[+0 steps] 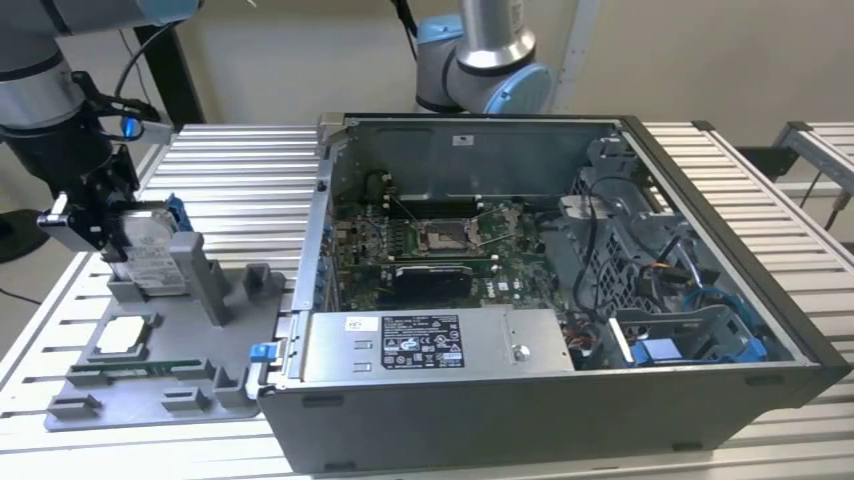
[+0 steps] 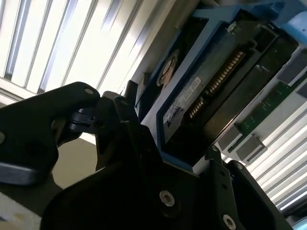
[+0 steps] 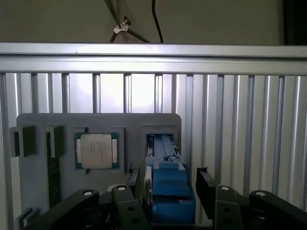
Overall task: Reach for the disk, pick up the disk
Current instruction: 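Pick up the disk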
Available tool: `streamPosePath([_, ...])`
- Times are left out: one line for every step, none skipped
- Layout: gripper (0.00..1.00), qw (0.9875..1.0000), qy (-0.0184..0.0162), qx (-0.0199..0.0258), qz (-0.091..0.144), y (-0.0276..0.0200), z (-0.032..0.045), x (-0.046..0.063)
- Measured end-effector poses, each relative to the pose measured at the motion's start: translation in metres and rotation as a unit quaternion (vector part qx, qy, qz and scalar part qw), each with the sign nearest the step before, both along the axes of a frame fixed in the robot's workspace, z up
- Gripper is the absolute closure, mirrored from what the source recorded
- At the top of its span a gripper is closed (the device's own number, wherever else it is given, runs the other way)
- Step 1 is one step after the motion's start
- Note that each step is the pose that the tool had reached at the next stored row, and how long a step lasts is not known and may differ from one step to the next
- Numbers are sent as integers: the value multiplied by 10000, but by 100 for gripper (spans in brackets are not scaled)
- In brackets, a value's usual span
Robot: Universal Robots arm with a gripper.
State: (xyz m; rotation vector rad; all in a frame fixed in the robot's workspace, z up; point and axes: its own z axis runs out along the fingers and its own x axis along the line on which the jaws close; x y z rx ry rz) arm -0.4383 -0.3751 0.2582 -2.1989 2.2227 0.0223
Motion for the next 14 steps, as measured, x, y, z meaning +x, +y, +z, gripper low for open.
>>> streamPosePath([0,10000,0,0,0,0,-2,1])
streamPosePath([0,10000,0,0,0,0,-3,2])
streamPosePath([0,10000,-2,1,0,1,-7,2])
streamPosePath([0,10000,-3,2,0,0,-10,1])
streamPosePath([0,10000,-1,2,-1,1,-10,1])
streamPosePath([0,10000,1,2,-1,1,-9,1])
streamPosePath([0,10000,2,3,-1,1,-10,1])
streamPosePath([0,10000,1,3,-1,1,-9,2])
streamPosePath([0,10000,-1,5,-1,2,-4,2])
streamPosePath([0,10000,-8,8,-2,2,5,3])
streamPosePath([0,10000,-10,9,-2,2,15,3])
streamPosePath([0,10000,-6,7,-1,2,26,2])
streamPosePath([0,10000,-1,3,-1,1,39,1])
streamPosePath([0,10000,-4,4,-1,1,43,2])
